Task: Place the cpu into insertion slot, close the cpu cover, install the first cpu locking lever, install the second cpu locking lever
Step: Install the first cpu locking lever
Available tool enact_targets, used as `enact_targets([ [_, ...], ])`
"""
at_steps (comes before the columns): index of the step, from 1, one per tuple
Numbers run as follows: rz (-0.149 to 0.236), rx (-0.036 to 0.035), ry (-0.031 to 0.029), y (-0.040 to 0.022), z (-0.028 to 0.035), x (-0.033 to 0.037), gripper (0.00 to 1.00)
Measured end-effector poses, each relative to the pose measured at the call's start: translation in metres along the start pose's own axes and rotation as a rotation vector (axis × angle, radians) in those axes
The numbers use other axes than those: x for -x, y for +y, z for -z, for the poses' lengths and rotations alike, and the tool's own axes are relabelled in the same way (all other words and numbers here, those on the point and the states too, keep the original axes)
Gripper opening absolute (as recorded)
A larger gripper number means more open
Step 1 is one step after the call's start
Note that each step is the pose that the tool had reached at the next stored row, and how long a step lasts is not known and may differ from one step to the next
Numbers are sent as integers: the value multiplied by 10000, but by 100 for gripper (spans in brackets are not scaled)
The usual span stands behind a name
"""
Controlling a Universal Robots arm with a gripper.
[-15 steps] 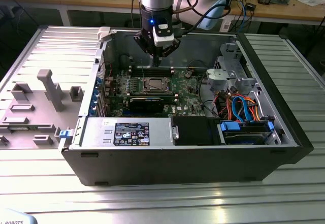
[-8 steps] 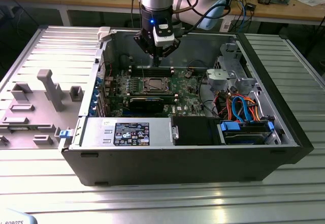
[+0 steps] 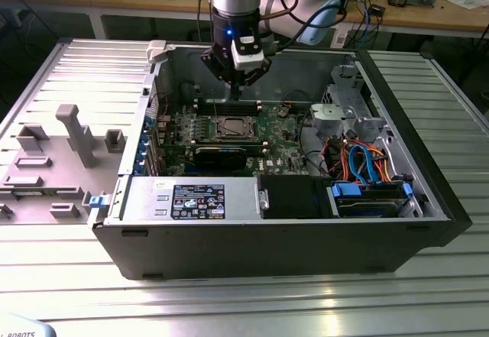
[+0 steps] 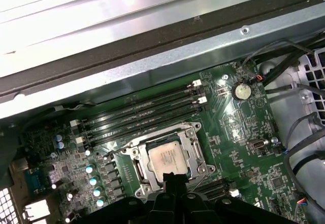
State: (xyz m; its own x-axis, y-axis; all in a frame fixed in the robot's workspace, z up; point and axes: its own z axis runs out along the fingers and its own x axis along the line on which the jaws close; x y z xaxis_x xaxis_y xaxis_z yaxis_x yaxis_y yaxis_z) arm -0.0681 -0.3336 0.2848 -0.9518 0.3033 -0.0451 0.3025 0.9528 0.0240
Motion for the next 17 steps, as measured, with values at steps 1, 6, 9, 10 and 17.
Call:
enact_targets([
  [1,116,5,3,0,0,0,11],
  [6,981,44,24,0,0,0,11],
  [9,1602,64,36,0,-1,0,11],
  [10,1741,66,39,0,-1,0,11],
  [17,1785,54,104,0,-2,2,11],
])
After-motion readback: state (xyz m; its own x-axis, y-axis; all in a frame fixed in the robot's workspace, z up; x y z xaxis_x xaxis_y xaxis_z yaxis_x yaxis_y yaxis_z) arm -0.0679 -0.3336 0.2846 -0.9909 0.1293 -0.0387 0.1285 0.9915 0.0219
